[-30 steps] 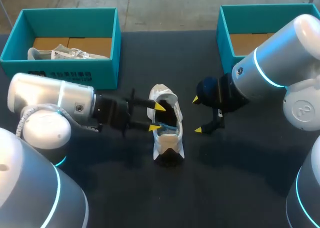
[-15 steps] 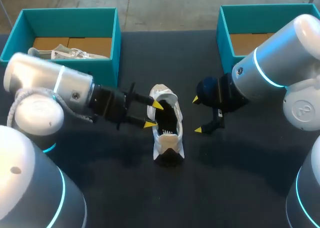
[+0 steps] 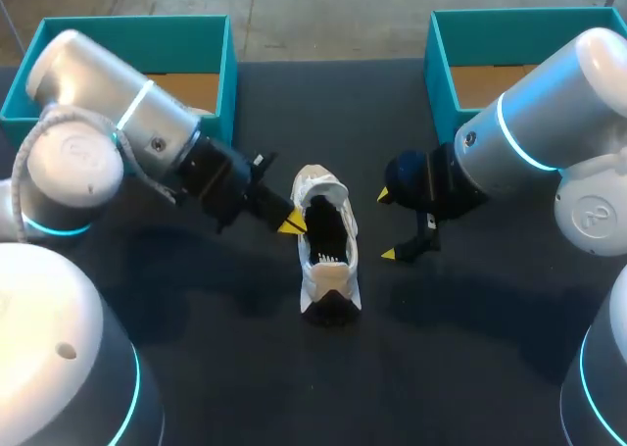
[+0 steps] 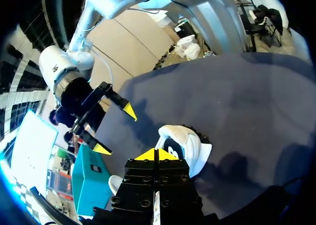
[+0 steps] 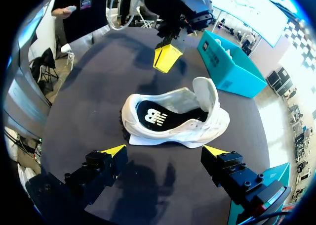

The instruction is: Take the shoe out of the shoebox, open the shoe tongue, remove and reinsert the insole, then place the shoe into the shoebox

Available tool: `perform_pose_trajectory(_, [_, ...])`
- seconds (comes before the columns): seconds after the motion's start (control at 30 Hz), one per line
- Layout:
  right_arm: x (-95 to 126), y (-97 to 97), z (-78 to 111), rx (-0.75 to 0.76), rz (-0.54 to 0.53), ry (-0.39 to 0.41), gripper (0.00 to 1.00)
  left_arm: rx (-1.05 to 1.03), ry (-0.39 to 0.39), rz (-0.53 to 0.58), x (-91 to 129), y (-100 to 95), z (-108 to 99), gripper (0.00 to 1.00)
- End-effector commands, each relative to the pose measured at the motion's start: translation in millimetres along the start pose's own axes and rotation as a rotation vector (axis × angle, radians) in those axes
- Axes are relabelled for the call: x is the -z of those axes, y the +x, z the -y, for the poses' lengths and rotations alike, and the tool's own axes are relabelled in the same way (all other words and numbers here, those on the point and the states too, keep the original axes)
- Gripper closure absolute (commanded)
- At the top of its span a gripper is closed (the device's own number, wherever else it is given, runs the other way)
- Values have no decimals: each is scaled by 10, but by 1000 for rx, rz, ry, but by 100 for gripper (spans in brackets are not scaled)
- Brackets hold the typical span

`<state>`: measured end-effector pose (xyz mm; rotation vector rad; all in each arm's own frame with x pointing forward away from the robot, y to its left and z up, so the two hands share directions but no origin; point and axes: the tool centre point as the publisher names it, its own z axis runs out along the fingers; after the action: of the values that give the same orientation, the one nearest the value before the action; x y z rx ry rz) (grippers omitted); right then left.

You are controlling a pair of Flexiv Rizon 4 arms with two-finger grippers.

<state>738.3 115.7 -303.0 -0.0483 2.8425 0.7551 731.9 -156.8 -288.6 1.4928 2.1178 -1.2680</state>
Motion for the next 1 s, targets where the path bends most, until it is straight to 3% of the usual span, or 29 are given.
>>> perform_pose_trajectory(0.03, [-7, 9, -3, -1, 2, 2, 0, 2, 1, -72, 6, -36, -22, 100])
perform_pose_trajectory(0.17, [23, -3, 18, -3, 3, 8, 0, 2, 1, -72, 6, -36, -22, 100])
perform_pose_trajectory(0.53, [518, -163, 220, -15, 6, 92, 0, 2, 1, -72, 6, -36, -22, 100])
perform_pose_trajectory(0.73, [763, -174, 289, 3, -39, 137, 0, -86, -27, -294, -14, 50, -112, 100])
perform_pose_trajectory(1.0, [1056, -203, 297, 24, -75, 150, 0, -160, -59, -371, 101, -31, -164, 100])
